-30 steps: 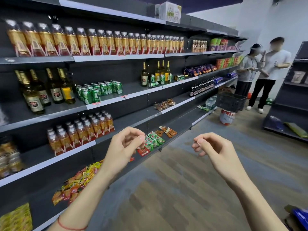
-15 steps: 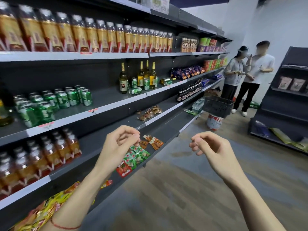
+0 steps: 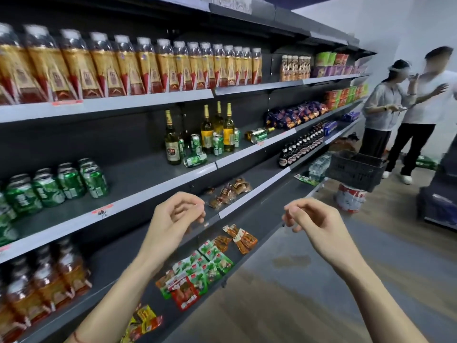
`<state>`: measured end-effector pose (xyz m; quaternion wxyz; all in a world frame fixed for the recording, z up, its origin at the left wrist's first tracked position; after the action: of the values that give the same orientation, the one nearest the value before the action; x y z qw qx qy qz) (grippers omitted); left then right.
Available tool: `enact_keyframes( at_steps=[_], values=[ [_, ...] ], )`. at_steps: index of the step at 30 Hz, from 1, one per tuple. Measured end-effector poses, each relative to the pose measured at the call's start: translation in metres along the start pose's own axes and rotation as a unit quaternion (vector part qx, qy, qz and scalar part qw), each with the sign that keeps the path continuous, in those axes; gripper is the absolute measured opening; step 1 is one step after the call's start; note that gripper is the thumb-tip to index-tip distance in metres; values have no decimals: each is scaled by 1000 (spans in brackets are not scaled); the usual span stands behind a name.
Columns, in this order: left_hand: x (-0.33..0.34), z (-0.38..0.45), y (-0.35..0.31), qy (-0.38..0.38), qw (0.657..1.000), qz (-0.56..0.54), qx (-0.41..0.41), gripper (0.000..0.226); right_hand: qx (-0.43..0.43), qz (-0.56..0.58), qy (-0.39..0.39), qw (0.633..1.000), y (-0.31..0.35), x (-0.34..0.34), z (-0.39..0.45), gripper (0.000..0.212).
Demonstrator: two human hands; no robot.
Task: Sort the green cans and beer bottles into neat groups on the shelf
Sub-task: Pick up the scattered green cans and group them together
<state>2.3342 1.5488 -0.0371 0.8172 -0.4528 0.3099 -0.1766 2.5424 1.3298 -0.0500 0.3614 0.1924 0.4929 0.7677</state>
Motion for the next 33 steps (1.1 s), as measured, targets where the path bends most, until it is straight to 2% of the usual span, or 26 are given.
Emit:
enact_keyframes(
  at_steps=[7, 13, 15, 21, 28, 30, 33],
  values=[
    [19, 94, 36, -49, 998, 15, -42, 23, 7, 31, 80, 996, -63, 10, 128, 17],
    [14, 161, 95, -94, 992, 29, -74, 21, 25, 43, 139, 989, -132, 46, 221, 16],
    [8, 187, 114, -118, 990, 21, -73, 19, 19, 41, 164, 985, -147, 65, 255, 8],
    [-12, 270, 161, -175, 983, 11, -62, 14, 18, 5, 243, 970, -187, 133, 359, 4],
    [-16, 342, 198, -185, 980, 14, -70, 12, -28, -83, 301, 949, -235, 188, 459, 9],
    [-17, 356, 206, -190, 979, 20, -75, 13, -39, -146, 343, 927, -253, 207, 483, 23],
    [-19, 372, 213, -205, 975, 43, -80, 17, -58, -269, 425, 862, -278, 241, 512, 63]
  ],
)
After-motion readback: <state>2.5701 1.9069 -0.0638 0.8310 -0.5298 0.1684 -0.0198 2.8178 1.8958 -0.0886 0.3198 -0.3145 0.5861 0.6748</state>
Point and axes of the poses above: each hand's wrist, its own z-axis towards the middle knuckle, its own x-axis out of the palm, y = z × x, the point moved 5 cm from there along z, towards the middle knuckle, and after that the axes turned 10 degrees about z, right-handed, at the moved point
